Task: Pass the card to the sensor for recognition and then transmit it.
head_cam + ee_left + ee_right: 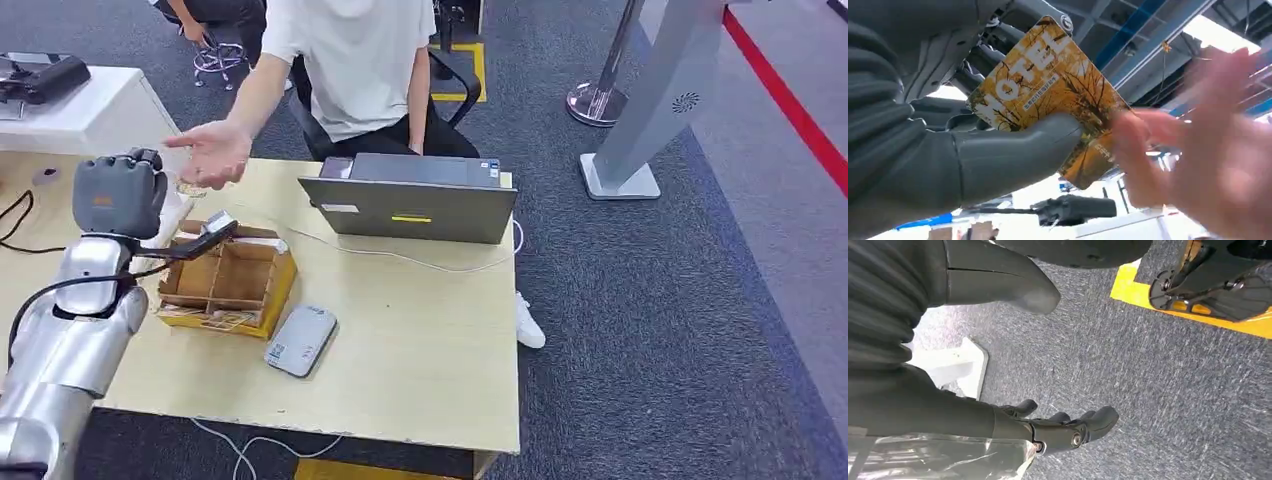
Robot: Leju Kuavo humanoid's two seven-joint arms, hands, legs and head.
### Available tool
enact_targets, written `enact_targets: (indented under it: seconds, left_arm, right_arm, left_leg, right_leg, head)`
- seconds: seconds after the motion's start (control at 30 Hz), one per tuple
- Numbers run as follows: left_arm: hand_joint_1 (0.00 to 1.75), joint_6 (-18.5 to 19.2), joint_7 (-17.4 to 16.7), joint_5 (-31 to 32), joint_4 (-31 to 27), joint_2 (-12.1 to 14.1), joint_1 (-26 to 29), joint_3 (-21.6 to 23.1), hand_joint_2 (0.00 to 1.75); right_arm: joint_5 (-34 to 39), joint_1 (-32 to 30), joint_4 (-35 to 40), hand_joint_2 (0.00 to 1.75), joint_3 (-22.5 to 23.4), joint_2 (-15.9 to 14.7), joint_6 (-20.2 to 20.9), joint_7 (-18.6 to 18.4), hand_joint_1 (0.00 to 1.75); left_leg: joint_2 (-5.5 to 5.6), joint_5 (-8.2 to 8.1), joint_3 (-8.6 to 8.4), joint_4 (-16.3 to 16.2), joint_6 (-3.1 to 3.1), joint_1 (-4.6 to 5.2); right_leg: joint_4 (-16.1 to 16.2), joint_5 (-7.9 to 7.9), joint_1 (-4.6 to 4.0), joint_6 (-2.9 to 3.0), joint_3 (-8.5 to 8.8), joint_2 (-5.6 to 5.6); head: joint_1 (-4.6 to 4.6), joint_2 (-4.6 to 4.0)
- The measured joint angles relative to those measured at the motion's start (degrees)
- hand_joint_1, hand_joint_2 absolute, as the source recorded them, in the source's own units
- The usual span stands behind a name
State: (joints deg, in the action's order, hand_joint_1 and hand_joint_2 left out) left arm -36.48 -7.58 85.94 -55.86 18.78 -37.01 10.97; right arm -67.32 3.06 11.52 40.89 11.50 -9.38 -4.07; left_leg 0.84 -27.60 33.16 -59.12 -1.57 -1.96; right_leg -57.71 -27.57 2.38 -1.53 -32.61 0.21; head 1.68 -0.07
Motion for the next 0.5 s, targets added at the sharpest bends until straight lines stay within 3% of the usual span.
enact_targets:
  seconds: [0.2, 0.23, 0.5]
  left_arm:
    - [1.75, -1.0, 0.1, -0.3, 7.4, 0.1, -3.2, -1.1, 1.75]
    - [0.00, -1.0, 0.1, -0.3, 8.0, 0.1, -3.4, -1.1, 1.75]
    - [0.00, -1.3, 1.5, -2.0, 11.2, 0.0, -3.9, -1.2, 1.75]
  right_arm:
    - [-0.3, 0.0, 0.0, 1.75, -0.6, 0.0, 0.2, -0.5, 0.00]
    - [-0.3, 0.0, 0.0, 1.75, -0.7, 0.0, 0.2, -0.5, 0.00]
    - [-0.4, 0.1, 0.0, 1.75, -1.0, 0.0, 0.3, -0.5, 0.00]
  left_leg:
    - [0.01, -0.02, 0.04, 0.0, 0.02, 0.02]
    - [0.00, -0.02, 0.03, 0.0, 0.02, 0.02]
    - [-0.02, -0.03, 0.05, 0.0, 0.02, 0.02]
  right_leg:
    - [0.0, -0.01, 0.01, -0.01, -0.01, -0.03]
    - [0.0, -0.01, 0.01, -0.01, -0.02, -0.01]
    - [0.0, 0.00, 0.01, -0.01, -0.08, 0.02]
  head:
    - [-0.04, 0.00]
    - [0.00, 0.00]
    - [-0.02, 0.00]
